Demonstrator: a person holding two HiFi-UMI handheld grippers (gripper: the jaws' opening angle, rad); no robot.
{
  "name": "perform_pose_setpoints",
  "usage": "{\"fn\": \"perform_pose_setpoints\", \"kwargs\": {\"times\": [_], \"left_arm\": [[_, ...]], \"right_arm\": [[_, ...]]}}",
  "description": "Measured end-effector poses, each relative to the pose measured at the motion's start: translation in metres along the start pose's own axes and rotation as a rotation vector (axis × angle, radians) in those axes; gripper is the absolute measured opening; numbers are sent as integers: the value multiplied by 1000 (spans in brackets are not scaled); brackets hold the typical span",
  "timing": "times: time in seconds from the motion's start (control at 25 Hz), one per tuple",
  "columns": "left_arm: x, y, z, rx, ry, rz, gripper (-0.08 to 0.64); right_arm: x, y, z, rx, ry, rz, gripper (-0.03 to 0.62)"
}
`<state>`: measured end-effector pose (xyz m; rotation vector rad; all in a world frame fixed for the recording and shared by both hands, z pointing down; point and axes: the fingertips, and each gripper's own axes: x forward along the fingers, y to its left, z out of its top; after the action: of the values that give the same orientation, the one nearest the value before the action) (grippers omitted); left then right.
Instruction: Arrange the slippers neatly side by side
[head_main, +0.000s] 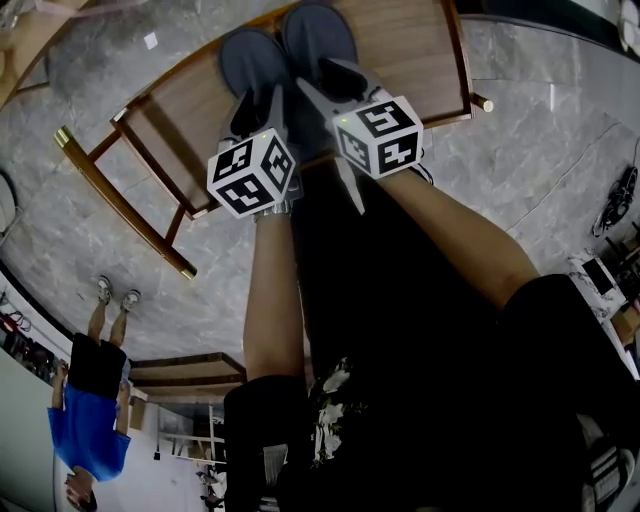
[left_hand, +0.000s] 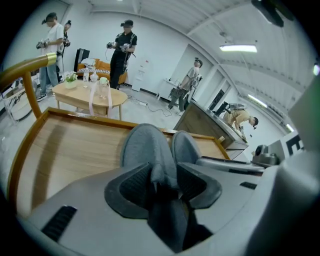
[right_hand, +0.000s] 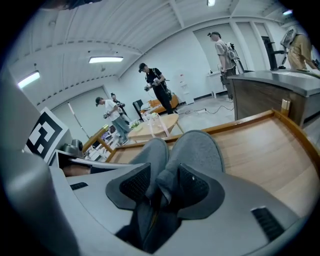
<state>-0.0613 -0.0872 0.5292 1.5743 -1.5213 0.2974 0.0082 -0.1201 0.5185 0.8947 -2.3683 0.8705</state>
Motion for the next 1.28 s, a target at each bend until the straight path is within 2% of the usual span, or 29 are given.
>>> {"fn": "perform_pose_setpoints", "kwargs": {"times": [0.24, 0.36, 0.44, 0.56, 0.6, 0.72, 0.96, 1.12, 1.28], "left_arm": [[-32, -6, 7, -17, -46, -2, 167], [-56, -7, 5, -25, -64, 13, 166], [-77, -12, 0, -14, -79, 29, 159], [-113, -24, 7, 50, -147, 70, 113], [-125, -28, 14, 76, -186, 89, 94], [-155, -41, 38, 139, -310, 128, 19], [-203, -73, 100, 293, -513, 69, 4], [-248, -75, 114, 366, -585, 45, 3], [-295, -70, 111, 388, -634, 40, 3]], "right_arm": [[-27, 2, 24, -42, -35, 54, 161], [-45, -7, 29, -89, -19, 83, 159], [-63, -14, 32, -116, -13, 100, 128], [-92, -12, 54, -182, -70, 134, 12], [-99, -8, 64, -202, -100, 143, 3], [-119, 10, 93, -240, -195, 158, 0], [-164, 54, 130, -348, -331, 167, -2], [-190, 79, 134, -331, -395, 128, -2], [-209, 112, 127, -327, -424, 125, -2]]}}
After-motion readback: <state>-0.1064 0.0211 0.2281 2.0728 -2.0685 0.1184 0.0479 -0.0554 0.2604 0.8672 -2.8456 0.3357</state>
